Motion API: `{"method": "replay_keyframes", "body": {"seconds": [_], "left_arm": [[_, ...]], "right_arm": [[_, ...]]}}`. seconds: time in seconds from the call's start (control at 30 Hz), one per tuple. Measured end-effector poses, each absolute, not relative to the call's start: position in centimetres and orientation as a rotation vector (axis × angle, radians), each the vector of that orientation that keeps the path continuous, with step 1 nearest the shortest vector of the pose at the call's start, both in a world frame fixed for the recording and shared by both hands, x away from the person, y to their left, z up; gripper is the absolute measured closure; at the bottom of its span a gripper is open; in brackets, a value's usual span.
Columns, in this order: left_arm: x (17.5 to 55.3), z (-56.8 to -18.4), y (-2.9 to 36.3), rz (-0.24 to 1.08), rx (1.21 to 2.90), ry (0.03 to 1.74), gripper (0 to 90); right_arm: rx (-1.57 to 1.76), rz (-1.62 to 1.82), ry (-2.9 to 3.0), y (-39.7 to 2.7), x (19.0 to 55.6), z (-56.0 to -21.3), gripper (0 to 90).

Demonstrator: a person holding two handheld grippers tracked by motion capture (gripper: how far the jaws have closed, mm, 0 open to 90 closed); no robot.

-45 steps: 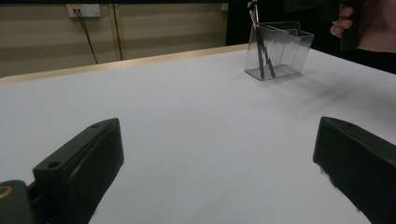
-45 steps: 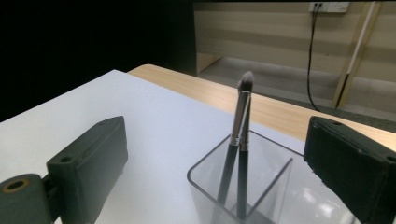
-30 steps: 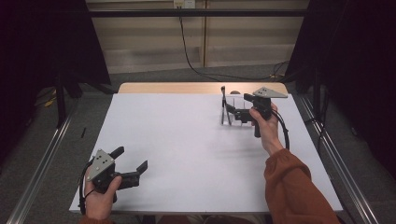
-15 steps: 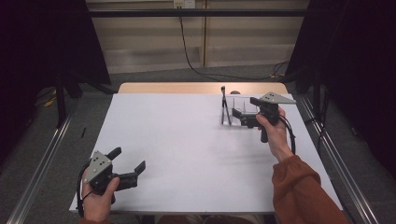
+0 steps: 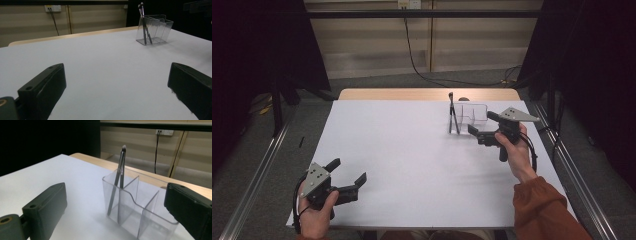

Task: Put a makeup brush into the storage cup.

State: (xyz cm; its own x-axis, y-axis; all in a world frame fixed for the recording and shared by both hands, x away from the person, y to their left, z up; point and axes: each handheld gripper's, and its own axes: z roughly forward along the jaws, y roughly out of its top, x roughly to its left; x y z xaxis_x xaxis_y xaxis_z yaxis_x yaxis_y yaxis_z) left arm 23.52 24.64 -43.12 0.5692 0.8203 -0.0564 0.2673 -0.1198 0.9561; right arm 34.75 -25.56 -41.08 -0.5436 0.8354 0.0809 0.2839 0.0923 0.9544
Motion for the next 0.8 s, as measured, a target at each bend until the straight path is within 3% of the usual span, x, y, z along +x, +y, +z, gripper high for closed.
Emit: {"method": "replay_keyframes", "body": {"seconds": [0.8], "left_arm": [[23.2, -43.0, 24.9, 0.626, 1.66, 0.924, 1.9]], "right_arm": [[1.108, 1.451, 1.899, -28.7, 29.1, -41.7, 3.6]]}}
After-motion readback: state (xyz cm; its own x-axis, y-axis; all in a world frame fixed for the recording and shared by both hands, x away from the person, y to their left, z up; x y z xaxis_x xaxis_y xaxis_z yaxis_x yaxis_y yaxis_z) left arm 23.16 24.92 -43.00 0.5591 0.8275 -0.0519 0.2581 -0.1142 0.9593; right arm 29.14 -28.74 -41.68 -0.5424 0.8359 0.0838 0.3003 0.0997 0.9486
